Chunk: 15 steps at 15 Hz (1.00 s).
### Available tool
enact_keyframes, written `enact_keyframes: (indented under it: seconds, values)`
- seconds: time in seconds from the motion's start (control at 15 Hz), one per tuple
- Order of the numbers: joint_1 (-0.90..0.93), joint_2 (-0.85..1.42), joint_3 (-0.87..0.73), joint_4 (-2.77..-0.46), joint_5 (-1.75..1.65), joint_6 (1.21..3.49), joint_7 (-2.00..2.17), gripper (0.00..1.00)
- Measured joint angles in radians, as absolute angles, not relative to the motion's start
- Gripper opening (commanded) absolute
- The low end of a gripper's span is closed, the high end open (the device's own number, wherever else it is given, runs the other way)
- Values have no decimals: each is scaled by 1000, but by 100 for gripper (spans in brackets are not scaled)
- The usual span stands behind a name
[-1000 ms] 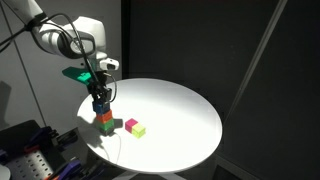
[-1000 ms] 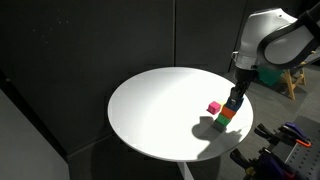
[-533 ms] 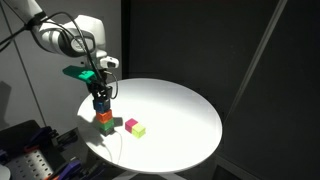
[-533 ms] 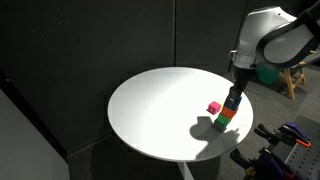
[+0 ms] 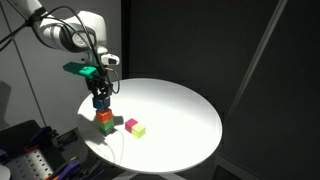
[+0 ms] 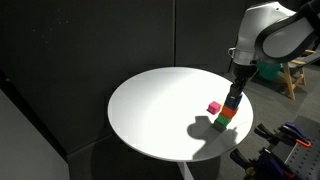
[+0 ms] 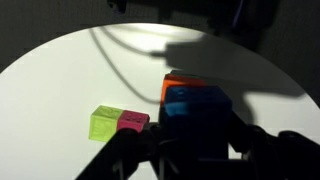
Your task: Pick up the blue block and then put it back on top of the orange block
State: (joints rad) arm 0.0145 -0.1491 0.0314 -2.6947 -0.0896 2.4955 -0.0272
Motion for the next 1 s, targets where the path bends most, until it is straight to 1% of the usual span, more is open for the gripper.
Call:
enact_keyframes:
  seconds: [0.47,1.0]
  values:
    - [15,-186,44,-2660,-121,2389,-22,31]
    - [14,-213,47,-2613,-130,2316,8,31]
